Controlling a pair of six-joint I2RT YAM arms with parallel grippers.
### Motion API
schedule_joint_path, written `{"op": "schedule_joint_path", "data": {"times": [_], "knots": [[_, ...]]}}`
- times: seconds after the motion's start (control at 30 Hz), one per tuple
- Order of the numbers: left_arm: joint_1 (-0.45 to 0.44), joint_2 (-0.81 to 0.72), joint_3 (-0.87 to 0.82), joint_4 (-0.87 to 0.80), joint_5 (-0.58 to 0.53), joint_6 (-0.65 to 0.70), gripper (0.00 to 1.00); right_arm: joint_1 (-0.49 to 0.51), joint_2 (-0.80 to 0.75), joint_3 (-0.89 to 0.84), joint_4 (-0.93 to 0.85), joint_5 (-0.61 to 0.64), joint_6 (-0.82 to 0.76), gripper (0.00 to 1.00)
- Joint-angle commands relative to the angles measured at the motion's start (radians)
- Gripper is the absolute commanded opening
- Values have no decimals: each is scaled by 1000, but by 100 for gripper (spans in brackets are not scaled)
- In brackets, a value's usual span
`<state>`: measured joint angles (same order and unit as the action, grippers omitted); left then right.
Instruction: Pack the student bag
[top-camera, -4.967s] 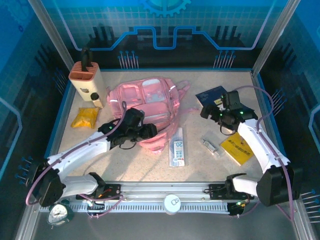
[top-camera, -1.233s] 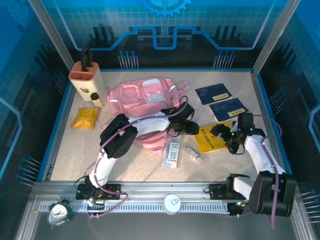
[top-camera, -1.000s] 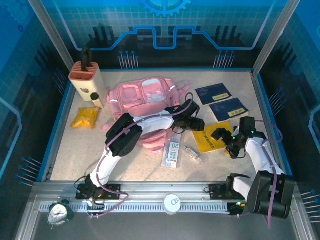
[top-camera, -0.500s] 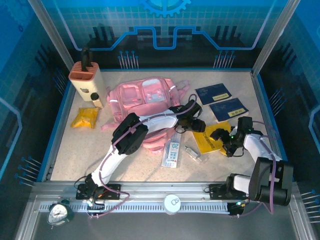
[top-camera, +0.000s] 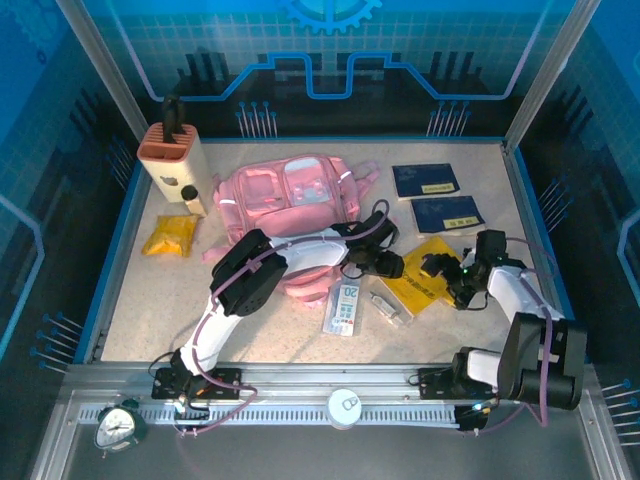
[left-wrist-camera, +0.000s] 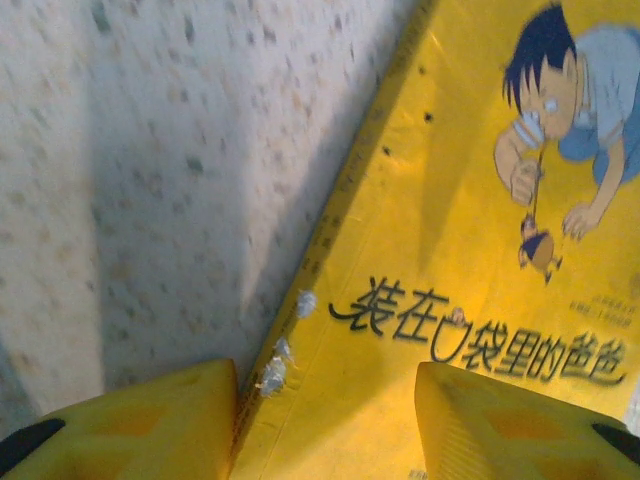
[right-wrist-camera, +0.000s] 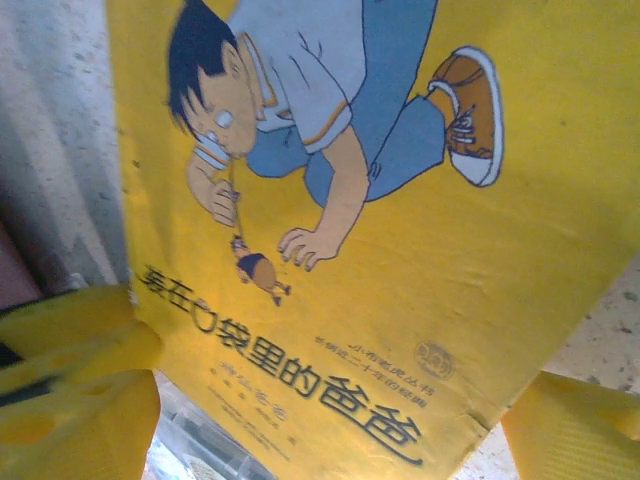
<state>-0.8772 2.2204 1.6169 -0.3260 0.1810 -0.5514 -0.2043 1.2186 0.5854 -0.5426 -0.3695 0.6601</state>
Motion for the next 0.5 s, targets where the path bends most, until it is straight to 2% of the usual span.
{"op": "schedule_joint_path", "data": {"times": [0.0, 0.2, 0.47], "knots": [[-28, -46, -29, -78, 70, -31, 51, -20, -53, 33, -42, 11, -30, 89], [-28, -37, 5, -82, 34, -42, 51, -30, -64, 19, -150, 45, -12, 88], [-26, -13, 28, -64, 57, -61, 51, 31, -70, -54, -88, -8, 39, 85]]}}
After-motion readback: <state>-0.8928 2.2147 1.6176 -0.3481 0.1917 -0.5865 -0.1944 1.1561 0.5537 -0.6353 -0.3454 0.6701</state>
